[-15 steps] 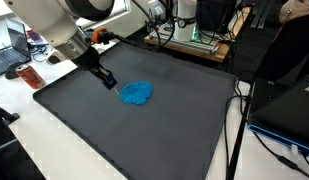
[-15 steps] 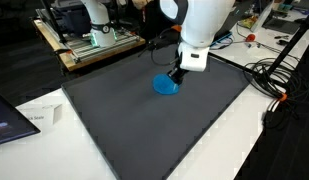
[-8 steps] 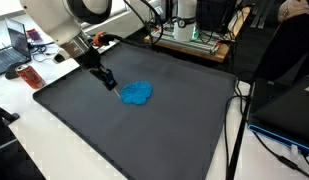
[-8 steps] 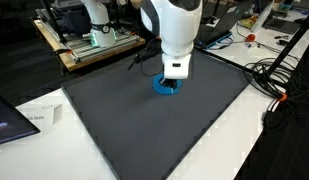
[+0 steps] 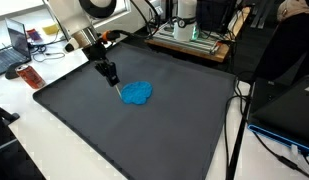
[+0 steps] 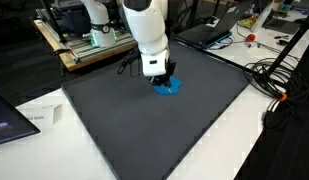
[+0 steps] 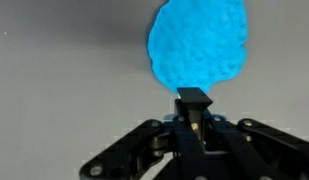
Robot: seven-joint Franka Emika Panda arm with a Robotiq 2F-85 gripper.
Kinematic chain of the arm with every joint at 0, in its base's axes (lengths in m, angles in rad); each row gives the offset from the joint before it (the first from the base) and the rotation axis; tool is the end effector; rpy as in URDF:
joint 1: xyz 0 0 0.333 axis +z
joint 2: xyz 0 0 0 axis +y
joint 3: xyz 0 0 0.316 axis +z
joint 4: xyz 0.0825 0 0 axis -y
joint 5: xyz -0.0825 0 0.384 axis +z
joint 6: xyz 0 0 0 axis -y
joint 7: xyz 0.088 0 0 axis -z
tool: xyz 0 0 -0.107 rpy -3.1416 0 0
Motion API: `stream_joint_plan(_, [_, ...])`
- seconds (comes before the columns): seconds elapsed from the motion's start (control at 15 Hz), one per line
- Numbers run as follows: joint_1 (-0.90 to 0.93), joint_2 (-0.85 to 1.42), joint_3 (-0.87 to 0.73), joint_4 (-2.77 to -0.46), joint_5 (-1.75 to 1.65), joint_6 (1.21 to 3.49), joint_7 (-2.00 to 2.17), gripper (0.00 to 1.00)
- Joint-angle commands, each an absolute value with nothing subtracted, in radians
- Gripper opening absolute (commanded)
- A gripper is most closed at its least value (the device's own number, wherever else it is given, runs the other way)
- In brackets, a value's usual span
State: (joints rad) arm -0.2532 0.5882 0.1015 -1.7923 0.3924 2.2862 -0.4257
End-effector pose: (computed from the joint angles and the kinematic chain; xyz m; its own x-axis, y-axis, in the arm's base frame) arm 0.6410 -0.0936 0.2176 0.9999 -0.0148 0.0028 -0.0130 -0.9383 -0.3456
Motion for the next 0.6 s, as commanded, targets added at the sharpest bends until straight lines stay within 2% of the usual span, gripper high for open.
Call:
stream_joint_plan(0.0, [-0.295,0.478,0.142,-1.984,0.489,2.416,-0.534,0.03])
stream_joint_plan(0.53, [-0.317,0.382,0.208,-2.189,0.723,2.722,-0.632,0.03])
